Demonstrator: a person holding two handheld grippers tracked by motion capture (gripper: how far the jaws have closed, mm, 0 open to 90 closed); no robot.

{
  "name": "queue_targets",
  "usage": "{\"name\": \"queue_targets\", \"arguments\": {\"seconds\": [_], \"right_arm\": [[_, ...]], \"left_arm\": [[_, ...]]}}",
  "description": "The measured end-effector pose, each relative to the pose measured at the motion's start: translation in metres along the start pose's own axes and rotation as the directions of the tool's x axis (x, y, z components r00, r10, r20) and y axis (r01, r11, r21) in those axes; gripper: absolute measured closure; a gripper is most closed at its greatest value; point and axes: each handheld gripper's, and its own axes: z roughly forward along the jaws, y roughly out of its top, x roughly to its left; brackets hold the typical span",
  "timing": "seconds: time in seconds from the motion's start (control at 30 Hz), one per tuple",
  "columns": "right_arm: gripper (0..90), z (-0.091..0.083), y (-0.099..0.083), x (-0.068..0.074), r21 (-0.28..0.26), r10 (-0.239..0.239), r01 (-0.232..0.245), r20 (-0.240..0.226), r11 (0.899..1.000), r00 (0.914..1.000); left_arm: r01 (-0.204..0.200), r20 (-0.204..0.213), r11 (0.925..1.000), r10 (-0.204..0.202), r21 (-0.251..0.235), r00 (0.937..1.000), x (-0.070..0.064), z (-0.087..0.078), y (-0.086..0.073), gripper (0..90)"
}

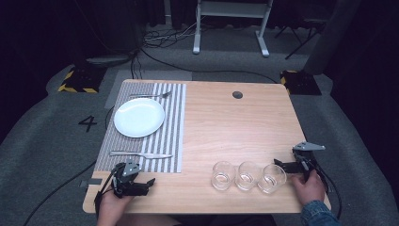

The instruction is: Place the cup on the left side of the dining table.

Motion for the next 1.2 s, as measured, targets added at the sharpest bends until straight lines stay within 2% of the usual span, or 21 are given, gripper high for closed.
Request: {"name": "queue_targets", "arguments": {"seconds": [0.03, 0.07, 0.1, 0.17, 0.27, 0.33, 0.4, 0.43, 0.57, 0.73, 0.9, 0.93, 1.0, 1.07, 1.2], "right_arm": [[0.7, 0.000, 0.000, 0.000, 0.000, 0.000, 0.000, 0.000, 1.000, 1.0000], [0.7, 0.000, 0.000, 0.000, 0.000, 0.000, 0.000, 0.000, 1.000, 1.0000], [0.7, 0.000, 0.000, 0.000, 0.000, 0.000, 0.000, 0.000, 1.000, 1.0000], [0.7, 0.000, 0.000, 0.000, 0.000, 0.000, 0.000, 0.001, 1.000, 1.0000], [0.7, 0.000, 0.000, 0.000, 0.000, 0.000, 0.000, 0.000, 1.000, 1.0000], [0.6, 0.000, 0.000, 0.000, 0.000, 0.000, 0.000, 0.001, 1.000, 1.0000], [0.7, 0.000, 0.000, 0.000, 0.000, 0.000, 0.000, 0.000, 1.000, 1.0000], [0.6, 0.000, 0.000, 0.000, 0.000, 0.001, -0.001, 0.000, 1.000, 1.0000], [0.7, 0.000, 0.000, 0.000, 0.000, 0.000, 0.000, 0.000, 1.000, 1.0000], [0.7, 0.000, 0.000, 0.000, 0.000, 0.000, 0.000, 0.000, 1.000, 1.0000], [0.7, 0.000, 0.000, 0.000, 0.000, 0.001, -0.001, 0.000, 1.000, 1.0000], [0.6, 0.000, 0.000, 0.000, 0.000, 0.001, -0.001, 0.000, 1.000, 1.0000], [0.7, 0.000, 0.000, 0.000, 0.000, 0.000, 0.000, 0.000, 1.000, 1.0000], [0.7, 0.000, 0.000, 0.000, 0.000, 0.000, 0.000, 0.000, 1.000, 1.0000], [0.6, 0.000, 0.000, 0.000, 0.000, 0.000, 0.000, 0.000, 1.000, 1.0000]], "left_arm": [[0.016, 0.003, 0.9999, -0.016, 0.006, 0.9999, 0.001, -0.002, 0.002, 19.1], [0.045, 0.011, 0.9990, -0.045, -0.008, 0.9989, 0.001, -0.004, 0.004, 20.5], [0.073, 0.024, 0.9966, -0.072, -0.040, 0.9971, 0.001, -0.007, 0.006, 19.8], [0.089, 0.037, 0.9914, -0.086, -0.096, 0.9956, 0.001, -0.017, 0.011, 20.1], [0.123, 0.036, 0.9772, -0.118, -0.174, 0.9923, 0.000, -0.029, 0.014, 20.1], [0.139, 0.021, 0.9698, -0.138, -0.200, 0.9903, 0.001, -0.035, 0.015, 19.5], [0.139, -0.008, 0.9648, -0.145, -0.223, 0.9894, 0.000, -0.041, 0.017, 18.9], [0.125, -0.033, 0.9665, -0.135, -0.224, 0.9903, -0.002, -0.046, 0.019, 18.9], [0.116, -0.050, 0.9703, -0.129, -0.212, 0.9903, -0.005, -0.051, 0.025, 21.7], [0.119, -0.062, 0.9682, -0.135, -0.220, 0.9889, -0.012, -0.060, 0.035, 22.6], [0.136, -0.062, 0.9629, -0.155, -0.233, 0.9861, -0.015, -0.067, 0.041, 22.9], [0.132, -0.067, 0.9642, -0.151, -0.230, 0.9862, -0.016, -0.068, 0.041, 23.1], [0.111, -0.105, 0.9695, -0.136, -0.219, 0.9851, -0.019, -0.070, 0.044, 23.4], [0.111, -0.100, 0.9688, -0.135, -0.222, 0.9857, -0.020, -0.072, 0.046, 23.4], [0.119, -0.058, 0.9610, -0.138, -0.249, 0.9887, -0.022, -0.078, 0.051, 23.4]]}}
